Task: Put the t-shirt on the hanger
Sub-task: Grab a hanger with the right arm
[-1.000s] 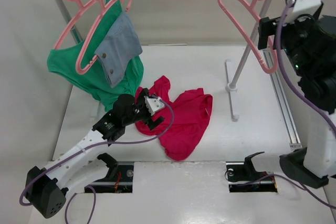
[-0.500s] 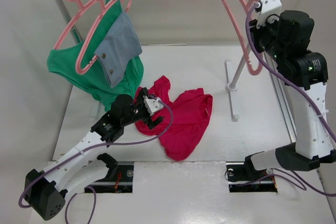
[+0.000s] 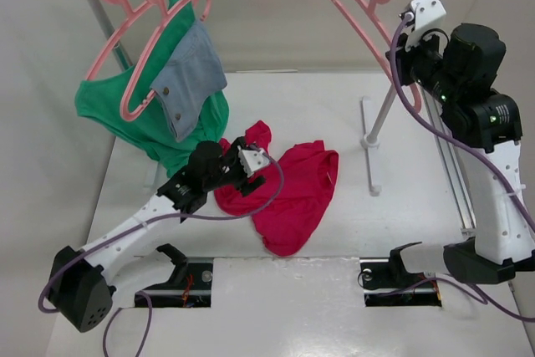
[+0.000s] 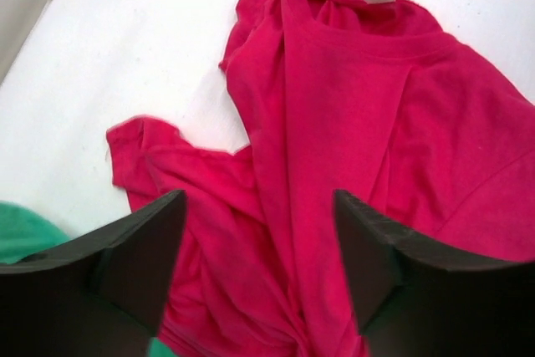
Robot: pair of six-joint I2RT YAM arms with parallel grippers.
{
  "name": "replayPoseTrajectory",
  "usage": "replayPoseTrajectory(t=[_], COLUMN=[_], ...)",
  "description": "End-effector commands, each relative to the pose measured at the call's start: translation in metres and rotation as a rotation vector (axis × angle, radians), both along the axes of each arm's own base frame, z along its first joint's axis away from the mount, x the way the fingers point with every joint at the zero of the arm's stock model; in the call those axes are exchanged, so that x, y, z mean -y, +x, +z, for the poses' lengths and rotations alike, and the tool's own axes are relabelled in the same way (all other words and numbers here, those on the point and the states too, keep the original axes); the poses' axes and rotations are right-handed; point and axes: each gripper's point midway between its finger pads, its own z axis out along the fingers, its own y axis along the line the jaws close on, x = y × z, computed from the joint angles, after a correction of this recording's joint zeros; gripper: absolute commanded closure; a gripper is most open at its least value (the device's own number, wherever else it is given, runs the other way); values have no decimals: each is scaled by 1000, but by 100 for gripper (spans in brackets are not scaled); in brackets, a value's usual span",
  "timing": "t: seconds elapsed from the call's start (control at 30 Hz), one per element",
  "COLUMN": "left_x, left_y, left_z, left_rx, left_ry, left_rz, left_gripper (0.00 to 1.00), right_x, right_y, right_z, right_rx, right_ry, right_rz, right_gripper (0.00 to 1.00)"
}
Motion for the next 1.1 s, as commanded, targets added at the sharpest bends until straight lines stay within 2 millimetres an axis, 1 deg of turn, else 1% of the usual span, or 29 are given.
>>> replayPoseTrajectory(t=[0.0, 0.03, 0.07, 0.1, 0.13, 0.17, 0.23, 0.27, 0.3, 0.33, 0.37, 0.4, 0.43, 0.47, 0.5, 0.53, 0.57, 0.6, 0.63, 0.67, 0.7, 0.73, 0.77, 0.8, 0.83, 0.9, 0.97, 1.0, 1.07], left_x=[28, 33, 44, 52, 56, 67, 79, 87, 94, 107, 115, 123, 134, 142, 147, 156, 169, 174, 182, 190, 193, 199, 202, 208, 209, 216, 225, 223, 223], left_y=[7, 12, 7, 8, 4, -2, -9, -8, -8, -2, 4, 10, 25, 32, 43, 48, 60, 68, 71, 80, 86, 87, 93, 101, 105, 111, 113, 115, 125], left_z=[51, 40, 38, 45, 35, 21, 15, -1, -5, 7, 7, -15, -3, -5, -26, -27, -15, -17, -31, -24, -27, -42, -45, -41, -54, -52, -57, -63, -63], left_rx=[80, 47, 45, 52, 20, -2, -48, -91, -135, -139, -163, -227, -216, -210, -242, -229, -178, -184, -190, -171, -165, -176, -167, -158, -166, -162, -159, -161, -148], left_ry=[-84, -57, -37, -30, 3, 51, 88, 122, 122, 97, 90, 121, 100, 112, 145, 144, 121, 108, 124, 100, 101, 127, 128, 109, 130, 113, 104, 115, 118], left_rz=[-89, -101, -140, -160, -181, -228, -265, -278, -272, -269, -257, -246, -216, -205, -168, -152, -133, -102, -100, -86, -75, -70, -55, -37, -23, -19, -12, 0, 46], left_gripper=[36, 39, 39, 39, 33, 31, 28, 25, 25, 25, 25, 25, 25, 26, 26, 26, 26, 26, 26, 26, 26, 26, 26, 26, 26, 25, 25, 26, 33], right_x=[-31, -41, -47, -51, -54, -58, -48, -42, -39, -35, -33, -25, -22, -18, -8, -4, 6, 13, 19, 22, 26, 31, 34, 38, 43, 48, 51, 51, 50], right_y=[-30, -36, -40, -43, -44, -44, -40, -41, -42, -43, -46, -51, -53, -54, -55, -62, -62, -64, -69, -70, -73, -76, -79, -81, -83, -89, -93, -96, -98], right_z=[44, 45, 40, 34, 27, 6, -28, -56, -69, -80, -90, -107, -112, -118, -121, -132, -136, -140, -147, -150, -156, -165, -167, -168, -173, -181, -189, -196, -200], right_rx=[177, 191, 191, 184, 168, 123, 42, -7, -38, -55, -68, -97, -102, -110, -110, -137, -142, -151, -169, -181, -192, -216, -218, -216, -225, -236, -255, -270, -275], right_ry=[10, 2, -5, -15, -19, -30, -38, -34, 1, 20, 40, 62, 77, 82, 81, 81, 74, 71, 64, 58, 56, 42, 39, 41, 38, 36, 33, 29, 30], right_rz=[224, 272, 304, 316, 314, 317, 253, 223, 204, 187, 183, 156, 144, 116, 81, 64, 21, -5, -25, -39, -53, -66, -75, -89, -110, -123, -133, -134, -125], right_gripper=[100, 100, 100, 100, 100, 100, 100, 100, 100, 100, 100, 100, 100, 100, 100, 100, 100, 100, 100, 100, 100, 100, 100, 100, 100, 100, 100, 100, 100])
